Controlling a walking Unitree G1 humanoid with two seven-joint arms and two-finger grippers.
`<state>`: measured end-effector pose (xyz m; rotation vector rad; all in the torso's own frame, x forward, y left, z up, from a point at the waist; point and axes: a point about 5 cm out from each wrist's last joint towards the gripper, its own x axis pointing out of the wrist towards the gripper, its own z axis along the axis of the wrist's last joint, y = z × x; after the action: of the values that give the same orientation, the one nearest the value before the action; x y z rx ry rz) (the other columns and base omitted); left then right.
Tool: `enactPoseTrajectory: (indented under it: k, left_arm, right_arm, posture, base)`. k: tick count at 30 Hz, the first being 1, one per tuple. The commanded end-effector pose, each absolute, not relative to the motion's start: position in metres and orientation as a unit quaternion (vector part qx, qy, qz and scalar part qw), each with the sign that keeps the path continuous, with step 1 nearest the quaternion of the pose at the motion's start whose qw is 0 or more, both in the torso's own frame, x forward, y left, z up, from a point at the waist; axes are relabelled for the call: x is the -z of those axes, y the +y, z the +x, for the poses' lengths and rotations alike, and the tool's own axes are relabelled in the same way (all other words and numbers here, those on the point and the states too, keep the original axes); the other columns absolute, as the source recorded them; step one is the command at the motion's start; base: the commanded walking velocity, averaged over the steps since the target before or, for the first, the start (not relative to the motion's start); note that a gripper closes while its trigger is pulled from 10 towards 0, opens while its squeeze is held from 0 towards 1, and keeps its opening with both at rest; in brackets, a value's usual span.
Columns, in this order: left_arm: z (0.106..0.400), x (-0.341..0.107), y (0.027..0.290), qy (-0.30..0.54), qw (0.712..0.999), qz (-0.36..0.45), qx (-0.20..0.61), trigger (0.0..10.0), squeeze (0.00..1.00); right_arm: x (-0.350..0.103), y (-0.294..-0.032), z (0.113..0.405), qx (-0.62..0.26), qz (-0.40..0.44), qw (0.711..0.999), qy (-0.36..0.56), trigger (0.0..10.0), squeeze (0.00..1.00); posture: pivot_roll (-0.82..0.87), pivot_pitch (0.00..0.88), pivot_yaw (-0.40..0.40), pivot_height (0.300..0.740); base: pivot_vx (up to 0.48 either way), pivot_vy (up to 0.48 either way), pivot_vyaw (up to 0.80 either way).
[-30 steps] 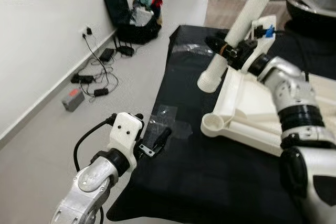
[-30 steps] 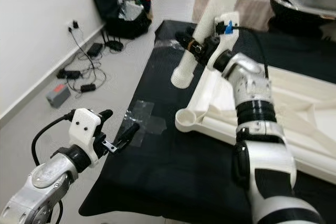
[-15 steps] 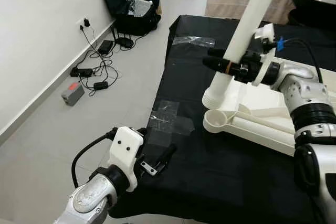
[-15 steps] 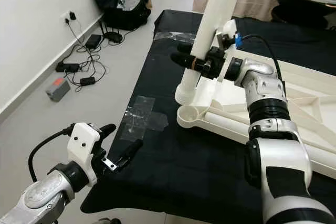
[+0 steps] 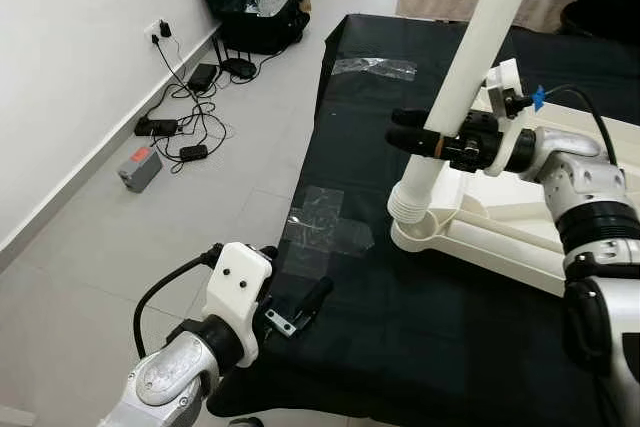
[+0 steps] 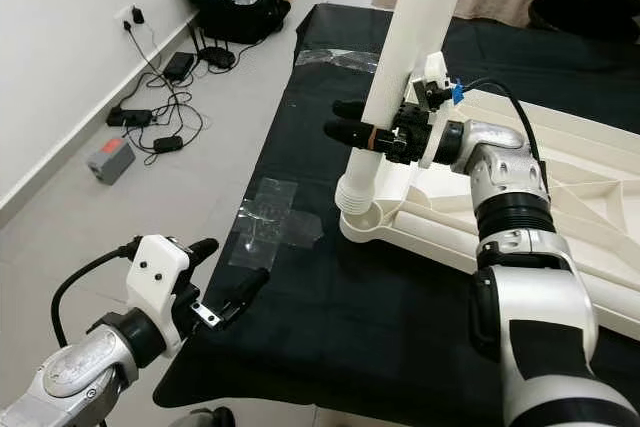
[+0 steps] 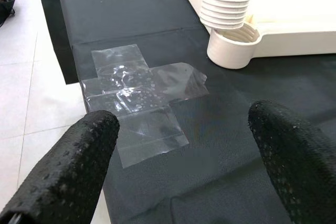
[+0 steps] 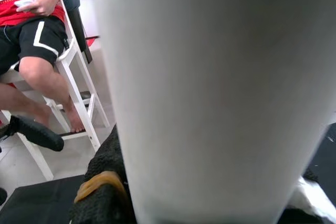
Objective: Building children table
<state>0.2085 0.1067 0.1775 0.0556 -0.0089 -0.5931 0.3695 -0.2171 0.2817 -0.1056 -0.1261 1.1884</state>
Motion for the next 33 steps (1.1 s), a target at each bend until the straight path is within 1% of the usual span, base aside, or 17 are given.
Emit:
enactPoseTrajectory:
  k: [1,2,7,10,12,18,23,28,33]
  left_arm:
    - [0.207,-0.177,0.108,0.002,0.956,0.030,0.293,10.0,0.00]
    - [0.208,-0.176,0.109,0.003,0.956,0.035,0.292,10.0,0.00]
    - [0.209,-0.175,0.110,0.004,0.956,0.036,0.292,10.0,0.00]
    - [0.211,-0.174,0.112,0.005,0.957,0.038,0.289,10.0,0.00]
    - [0.212,-0.173,0.113,0.007,0.957,0.038,0.287,10.0,0.00]
    - [0.214,-0.173,0.115,0.008,0.957,0.040,0.287,10.0,0.00]
    - [0.215,-0.173,0.116,0.007,0.957,0.044,0.288,10.0,0.00]
    - [0.217,-0.176,0.121,0.003,0.958,0.052,0.282,10.0,0.00]
    - [0.217,-0.177,0.120,0.000,0.958,0.051,0.281,10.0,0.00]
  right_arm:
    - [-0.282,-0.223,0.367,-0.562,-0.061,0.822,-0.062,10.0,0.00]
    - [-0.286,-0.227,0.365,-0.563,-0.068,0.821,-0.070,10.0,0.00]
    - [-0.289,-0.230,0.363,-0.567,-0.069,0.818,-0.077,10.0,0.00]
    - [-0.290,-0.229,0.361,-0.577,-0.071,0.809,-0.081,10.0,0.00]
    - [-0.284,-0.226,0.357,-0.597,-0.071,0.795,-0.076,10.0,0.00]
    - [-0.272,-0.222,0.354,-0.613,-0.070,0.784,-0.065,10.0,0.00]
    - [-0.267,-0.218,0.355,-0.617,-0.070,0.782,-0.055,10.0,0.00]
    - [-0.267,-0.217,0.357,-0.612,-0.073,0.786,-0.052,10.0,0.00]
    - [-0.272,-0.224,0.357,-0.598,-0.077,0.795,-0.056,10.0,0.00]
  posture:
    - [0.14,0.245,-0.010,0.740]
    - [0.14,0.243,-0.008,0.740]
    - [0.14,0.237,-0.003,0.740]
    - [0.14,0.231,-0.001,0.740]
    - [0.14,0.226,0.004,0.740]
    - [0.14,0.226,0.005,0.740]
    - [0.15,0.235,0.003,0.740]
    - [0.15,0.237,0.006,0.740]
    - [0.16,0.236,0.002,0.740]
  base:
    - [0.000,0.000,0.00]
    - [0.000,0.000,0.00]
    - [0.000,0.000,0.00]
    - [0.000,0.000,0.00]
    - [0.000,0.000,0.00]
    - [0.000,0.000,0.00]
    - [0.000,0.000,0.00]
    - [0.000,0.000,0.00]
    - [0.000,0.000,0.00]
